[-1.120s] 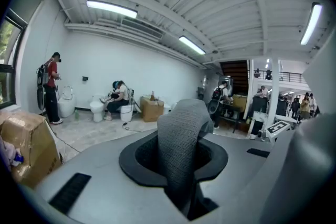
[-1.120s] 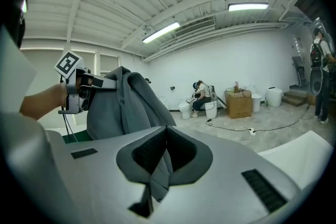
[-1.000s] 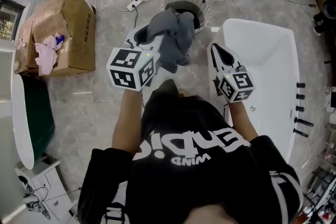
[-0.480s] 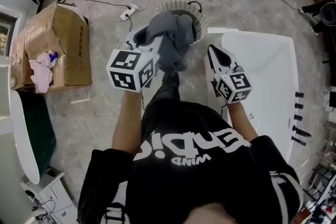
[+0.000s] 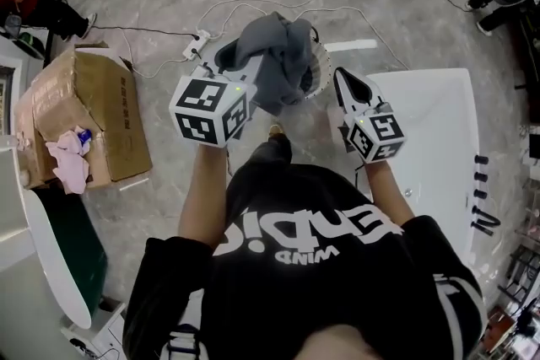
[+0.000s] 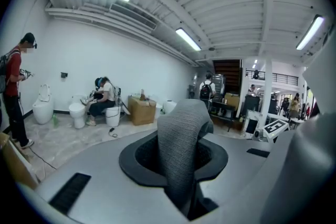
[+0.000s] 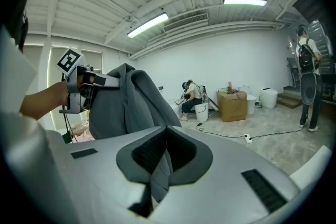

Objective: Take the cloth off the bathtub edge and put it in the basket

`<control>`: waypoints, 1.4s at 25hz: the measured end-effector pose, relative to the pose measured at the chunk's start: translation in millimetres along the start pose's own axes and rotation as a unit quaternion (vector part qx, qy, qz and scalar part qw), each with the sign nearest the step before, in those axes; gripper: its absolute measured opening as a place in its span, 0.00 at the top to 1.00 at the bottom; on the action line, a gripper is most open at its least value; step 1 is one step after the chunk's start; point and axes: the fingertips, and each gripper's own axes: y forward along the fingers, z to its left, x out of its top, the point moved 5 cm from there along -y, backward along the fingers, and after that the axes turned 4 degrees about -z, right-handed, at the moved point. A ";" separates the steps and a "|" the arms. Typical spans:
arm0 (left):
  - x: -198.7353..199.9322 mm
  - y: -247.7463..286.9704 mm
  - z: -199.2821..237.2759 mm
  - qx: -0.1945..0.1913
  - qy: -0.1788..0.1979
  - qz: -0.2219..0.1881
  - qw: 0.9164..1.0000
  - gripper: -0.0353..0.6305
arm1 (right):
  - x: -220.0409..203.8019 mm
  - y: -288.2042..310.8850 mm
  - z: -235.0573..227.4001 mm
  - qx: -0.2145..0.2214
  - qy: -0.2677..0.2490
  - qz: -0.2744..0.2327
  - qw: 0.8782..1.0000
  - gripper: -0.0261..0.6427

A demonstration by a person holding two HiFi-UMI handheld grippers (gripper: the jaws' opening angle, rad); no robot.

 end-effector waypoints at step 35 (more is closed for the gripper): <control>-21.1 162.2 56.6 -0.033 -0.026 0.052 0.998 0.81 | 4.4 101.1 -112.2 -0.038 0.037 0.033 0.998 0.94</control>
